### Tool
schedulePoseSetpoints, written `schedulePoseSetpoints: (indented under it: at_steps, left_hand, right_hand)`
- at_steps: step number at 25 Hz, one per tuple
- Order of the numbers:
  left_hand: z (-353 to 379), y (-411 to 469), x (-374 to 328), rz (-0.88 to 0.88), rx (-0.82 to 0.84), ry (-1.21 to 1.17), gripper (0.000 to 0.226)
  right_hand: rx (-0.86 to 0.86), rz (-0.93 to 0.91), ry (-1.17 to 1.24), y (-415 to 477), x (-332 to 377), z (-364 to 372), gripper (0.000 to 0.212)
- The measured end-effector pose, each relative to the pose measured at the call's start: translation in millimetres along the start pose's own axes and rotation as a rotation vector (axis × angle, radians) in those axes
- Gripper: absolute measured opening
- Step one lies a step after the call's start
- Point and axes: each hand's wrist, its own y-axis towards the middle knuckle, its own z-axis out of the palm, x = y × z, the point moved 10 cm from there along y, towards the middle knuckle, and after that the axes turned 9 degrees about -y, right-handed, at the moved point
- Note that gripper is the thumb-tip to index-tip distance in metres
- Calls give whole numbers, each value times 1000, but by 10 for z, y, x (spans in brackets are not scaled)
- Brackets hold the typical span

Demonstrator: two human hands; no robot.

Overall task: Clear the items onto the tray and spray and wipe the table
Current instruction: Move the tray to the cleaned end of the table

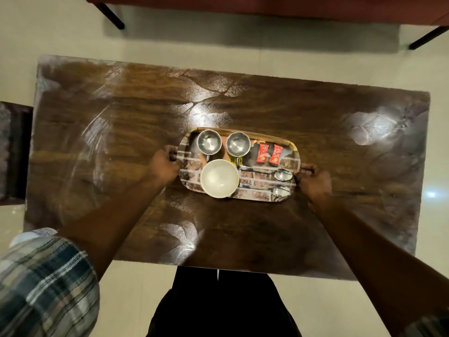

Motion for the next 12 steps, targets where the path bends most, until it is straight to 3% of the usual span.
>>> schedulePoseSetpoints:
  at_steps: [9,12]
  left_hand:
    - [76,88,169,-11,10,6,26]
    - [-25,42,52,19,-53,188,26]
  right_hand:
    - [-10,-6,-8,129,-104,73,15]
    - [-34,-6,-26,50,-37,22,17]
